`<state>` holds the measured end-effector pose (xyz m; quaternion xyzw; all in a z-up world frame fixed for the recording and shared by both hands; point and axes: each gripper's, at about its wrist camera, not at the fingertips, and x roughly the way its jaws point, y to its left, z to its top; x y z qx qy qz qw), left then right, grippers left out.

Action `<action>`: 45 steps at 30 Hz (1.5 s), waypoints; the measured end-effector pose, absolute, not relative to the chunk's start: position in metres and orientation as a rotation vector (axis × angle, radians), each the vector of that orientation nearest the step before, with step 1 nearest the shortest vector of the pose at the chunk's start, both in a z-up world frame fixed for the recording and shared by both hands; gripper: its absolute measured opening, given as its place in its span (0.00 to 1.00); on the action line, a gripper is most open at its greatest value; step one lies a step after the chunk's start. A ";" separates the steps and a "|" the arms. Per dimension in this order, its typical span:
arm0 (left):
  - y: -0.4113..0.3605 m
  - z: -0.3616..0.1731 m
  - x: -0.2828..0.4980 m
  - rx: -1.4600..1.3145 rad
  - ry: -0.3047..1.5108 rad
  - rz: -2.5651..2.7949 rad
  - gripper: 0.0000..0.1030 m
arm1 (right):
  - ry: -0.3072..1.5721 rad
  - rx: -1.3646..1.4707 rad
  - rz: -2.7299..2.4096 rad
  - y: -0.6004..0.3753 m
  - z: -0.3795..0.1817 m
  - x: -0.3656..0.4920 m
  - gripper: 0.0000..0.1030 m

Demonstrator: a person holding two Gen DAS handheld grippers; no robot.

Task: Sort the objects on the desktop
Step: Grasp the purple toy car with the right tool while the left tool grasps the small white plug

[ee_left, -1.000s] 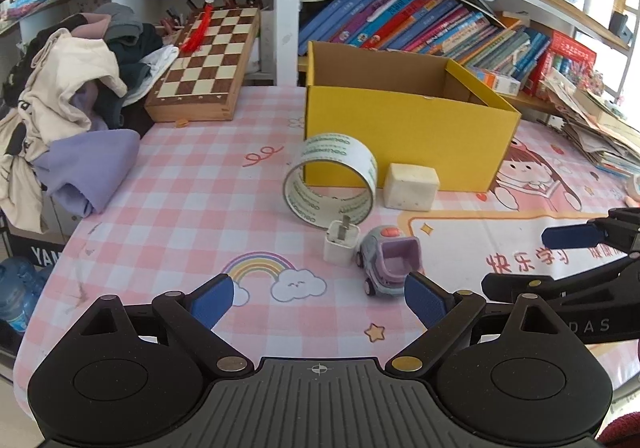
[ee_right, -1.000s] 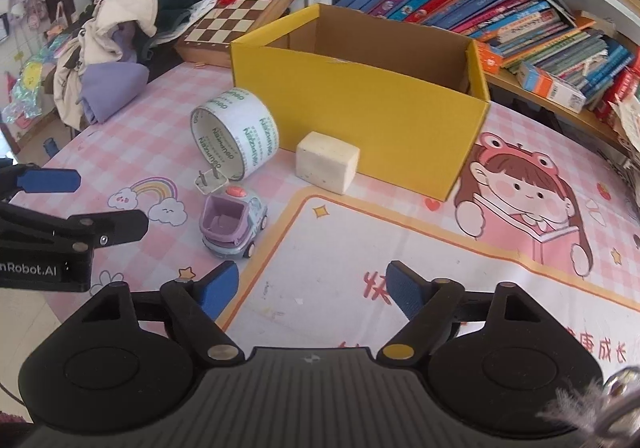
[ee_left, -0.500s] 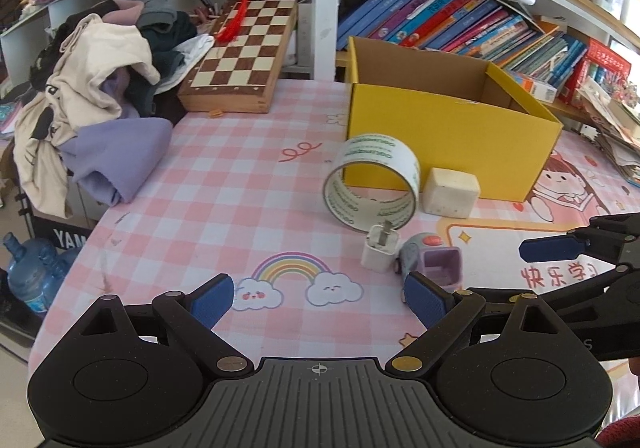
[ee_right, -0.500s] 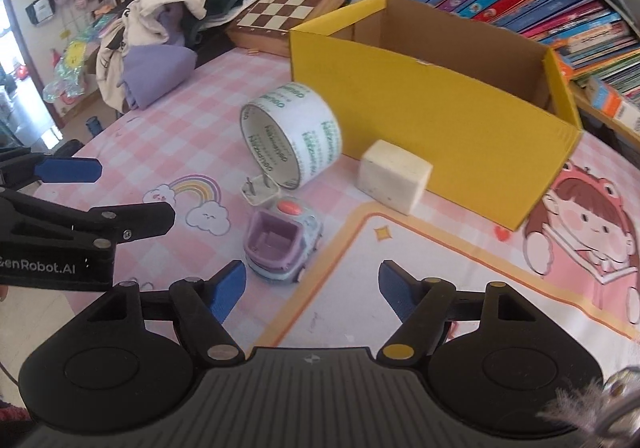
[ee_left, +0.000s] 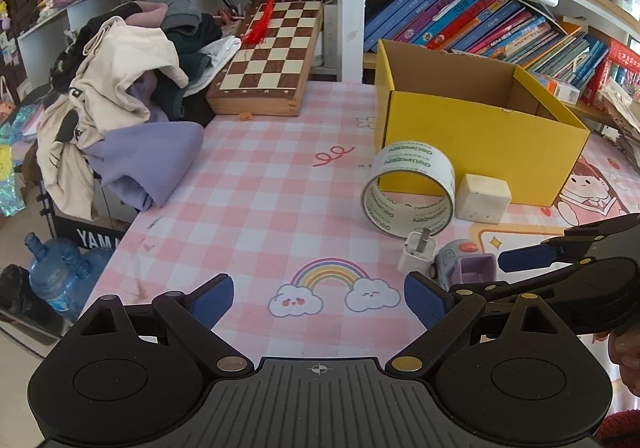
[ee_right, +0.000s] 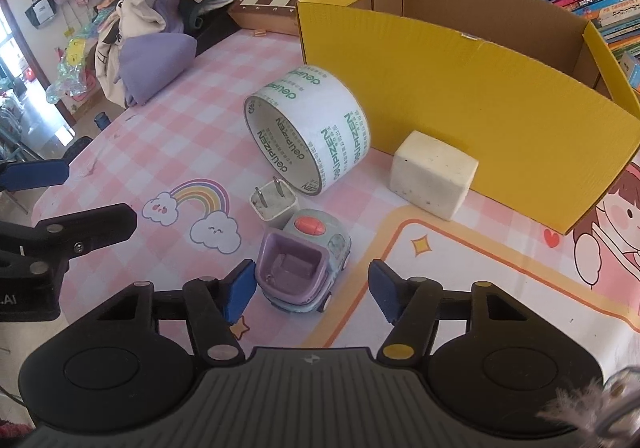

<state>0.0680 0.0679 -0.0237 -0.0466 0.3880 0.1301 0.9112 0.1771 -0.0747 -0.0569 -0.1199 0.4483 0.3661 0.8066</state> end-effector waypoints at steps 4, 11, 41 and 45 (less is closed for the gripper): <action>0.069 -0.025 0.070 -0.097 0.805 0.267 0.91 | 0.981 -0.267 0.789 -0.069 -0.062 0.180 0.56; 0.071 -0.029 0.076 -0.110 0.811 0.252 0.91 | 0.986 -0.270 0.802 -0.071 -0.062 0.181 0.39; 0.021 -0.049 0.128 -0.089 0.837 0.068 0.83 | 0.970 -0.299 0.603 -0.149 -0.061 0.192 0.37; 0.017 -0.056 0.138 -0.073 0.853 0.071 0.74 | 0.967 -0.309 0.614 -0.148 -0.064 0.196 0.37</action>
